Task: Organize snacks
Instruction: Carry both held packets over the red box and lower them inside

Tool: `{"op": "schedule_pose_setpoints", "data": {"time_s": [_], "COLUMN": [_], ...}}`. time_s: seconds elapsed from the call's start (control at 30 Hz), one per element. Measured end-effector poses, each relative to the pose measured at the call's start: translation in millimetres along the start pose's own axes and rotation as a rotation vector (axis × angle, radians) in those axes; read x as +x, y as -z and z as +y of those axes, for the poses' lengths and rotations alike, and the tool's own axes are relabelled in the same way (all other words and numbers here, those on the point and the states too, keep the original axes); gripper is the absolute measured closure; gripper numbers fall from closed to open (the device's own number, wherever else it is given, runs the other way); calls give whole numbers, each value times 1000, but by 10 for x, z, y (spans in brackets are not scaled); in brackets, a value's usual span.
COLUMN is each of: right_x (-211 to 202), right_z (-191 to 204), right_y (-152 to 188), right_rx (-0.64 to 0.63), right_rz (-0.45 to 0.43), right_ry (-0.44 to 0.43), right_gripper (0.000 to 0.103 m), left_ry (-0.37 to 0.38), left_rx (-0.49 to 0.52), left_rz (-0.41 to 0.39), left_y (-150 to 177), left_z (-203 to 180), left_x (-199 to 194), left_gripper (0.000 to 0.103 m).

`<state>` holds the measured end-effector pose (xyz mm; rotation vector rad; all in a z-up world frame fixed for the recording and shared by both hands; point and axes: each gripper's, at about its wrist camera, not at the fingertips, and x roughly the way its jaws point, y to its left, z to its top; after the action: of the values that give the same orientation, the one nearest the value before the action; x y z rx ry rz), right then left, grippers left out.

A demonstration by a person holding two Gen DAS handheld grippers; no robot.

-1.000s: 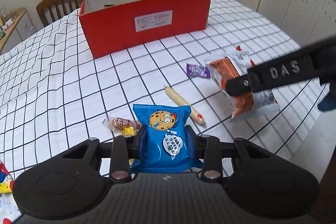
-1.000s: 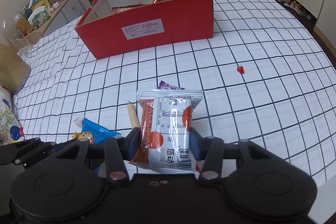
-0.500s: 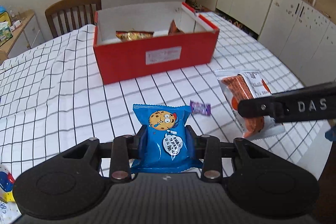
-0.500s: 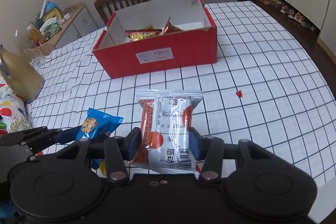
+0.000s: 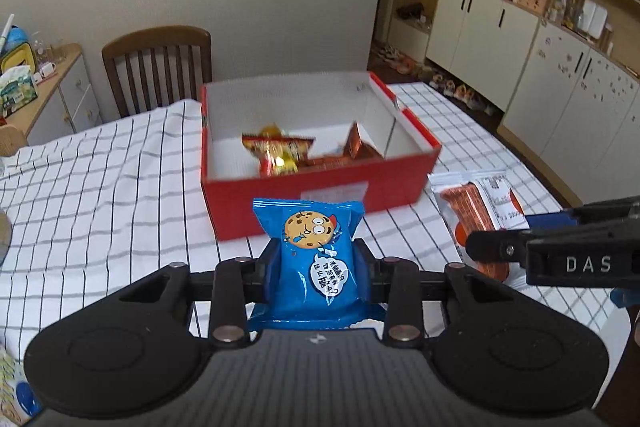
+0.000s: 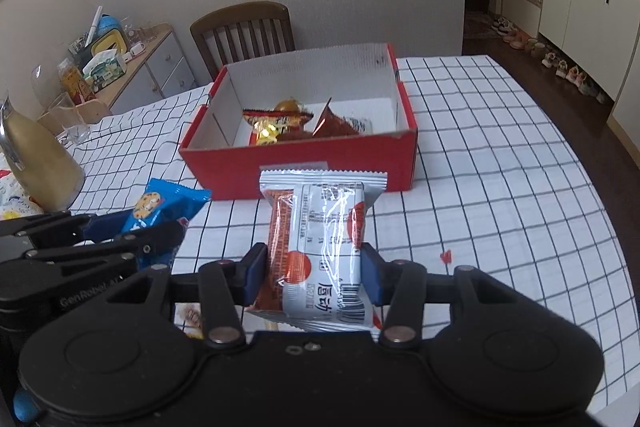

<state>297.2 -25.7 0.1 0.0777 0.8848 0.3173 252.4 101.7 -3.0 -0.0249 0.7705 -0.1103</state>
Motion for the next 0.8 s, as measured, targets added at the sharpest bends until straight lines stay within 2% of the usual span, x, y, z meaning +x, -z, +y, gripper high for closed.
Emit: {"op": "schedule_pose_setpoints", "data": {"time_s": [0.4, 0.8], "right_x": [123, 432], "right_z": [-81, -160], "right_y": [-484, -949], "right_rx": [-39, -77], "right_rz": [-45, -49], "right_ry": [4, 4], "right_gripper": [56, 56], "left_ry": [-32, -56], "left_rx": [10, -14], "left_rz": [-40, -31], "left_y": [-538, -1015], "left_z": [-9, 16], "left_x": [253, 638], "left_gripper": [67, 67]}}
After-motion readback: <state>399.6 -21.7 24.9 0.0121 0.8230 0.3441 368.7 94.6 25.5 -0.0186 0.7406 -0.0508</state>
